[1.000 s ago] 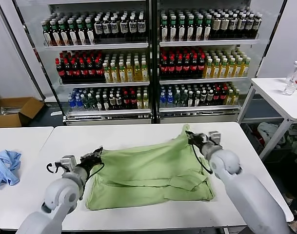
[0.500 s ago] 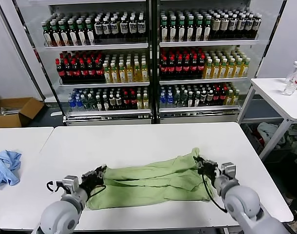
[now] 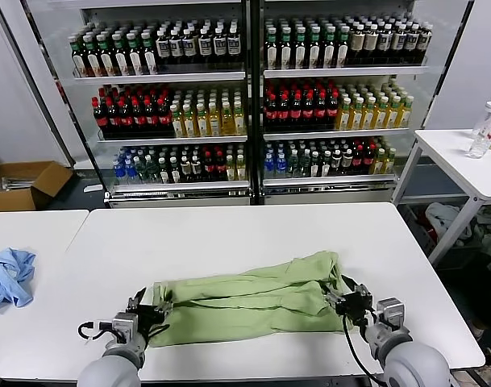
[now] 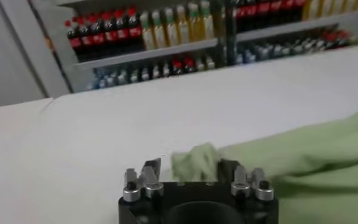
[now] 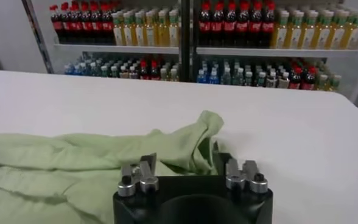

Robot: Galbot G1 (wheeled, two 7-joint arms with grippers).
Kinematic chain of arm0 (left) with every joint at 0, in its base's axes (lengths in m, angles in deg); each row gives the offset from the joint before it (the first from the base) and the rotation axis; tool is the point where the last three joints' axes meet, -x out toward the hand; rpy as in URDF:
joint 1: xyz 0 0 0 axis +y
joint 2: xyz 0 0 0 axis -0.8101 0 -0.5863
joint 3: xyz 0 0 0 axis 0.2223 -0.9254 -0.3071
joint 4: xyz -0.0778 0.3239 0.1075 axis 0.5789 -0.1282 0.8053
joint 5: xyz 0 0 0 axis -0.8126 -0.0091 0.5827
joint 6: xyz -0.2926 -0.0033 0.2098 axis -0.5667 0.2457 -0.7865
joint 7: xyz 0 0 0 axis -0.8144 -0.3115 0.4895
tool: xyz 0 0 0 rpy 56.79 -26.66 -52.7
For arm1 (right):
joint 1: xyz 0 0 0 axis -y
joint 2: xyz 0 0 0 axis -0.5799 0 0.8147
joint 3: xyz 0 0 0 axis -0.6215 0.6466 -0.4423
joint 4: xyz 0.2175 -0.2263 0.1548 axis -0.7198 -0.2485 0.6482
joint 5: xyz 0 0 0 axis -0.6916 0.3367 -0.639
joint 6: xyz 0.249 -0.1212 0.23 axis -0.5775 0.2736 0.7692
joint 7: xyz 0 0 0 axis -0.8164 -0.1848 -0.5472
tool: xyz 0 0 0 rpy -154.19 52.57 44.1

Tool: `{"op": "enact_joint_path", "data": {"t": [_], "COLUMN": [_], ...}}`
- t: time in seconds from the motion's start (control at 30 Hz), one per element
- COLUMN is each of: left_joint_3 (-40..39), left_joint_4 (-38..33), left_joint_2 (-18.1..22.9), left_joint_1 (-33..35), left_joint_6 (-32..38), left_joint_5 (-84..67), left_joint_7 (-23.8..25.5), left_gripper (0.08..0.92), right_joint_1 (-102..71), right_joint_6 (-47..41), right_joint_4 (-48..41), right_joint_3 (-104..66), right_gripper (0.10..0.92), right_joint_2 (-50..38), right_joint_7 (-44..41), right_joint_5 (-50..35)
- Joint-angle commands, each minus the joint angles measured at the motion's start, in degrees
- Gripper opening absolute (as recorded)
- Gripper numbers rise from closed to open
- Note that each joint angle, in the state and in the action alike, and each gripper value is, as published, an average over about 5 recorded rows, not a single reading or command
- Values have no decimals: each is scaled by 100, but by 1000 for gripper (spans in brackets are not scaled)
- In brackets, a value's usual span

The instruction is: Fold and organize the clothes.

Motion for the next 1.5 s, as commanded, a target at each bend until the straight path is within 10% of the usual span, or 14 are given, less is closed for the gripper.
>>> {"op": "enact_joint_path", "data": {"t": [0.03, 0.63, 1.17, 1.5], "left_joint_3": [-9, 1167, 4113, 2645], "left_joint_4": [269, 183, 621, -1523], "left_joint_2": [103, -362, -1568, -310], "left_joint_1": [116, -46, 1, 88], "left_joint_6": [-153, -152, -150, -129], "left_joint_5": [-62, -3580, -4601, -7043], "left_joint_7": [-190, 1321, 1141, 250], "left_gripper": [589, 104, 90, 90], "right_joint_1": [-346, -350, -130, -134], "right_joint_6": [-16, 20, 143, 59], "right_joint_4": [238, 375, 235, 287], "right_joint_3": [-181, -481, -524, -383], "right_gripper": [789, 823, 823, 823], "right_joint_2": [1, -183, -391, -256], "right_joint_7": [16, 87, 76, 146], "right_joint_5": [100, -123, -352, -194]}}
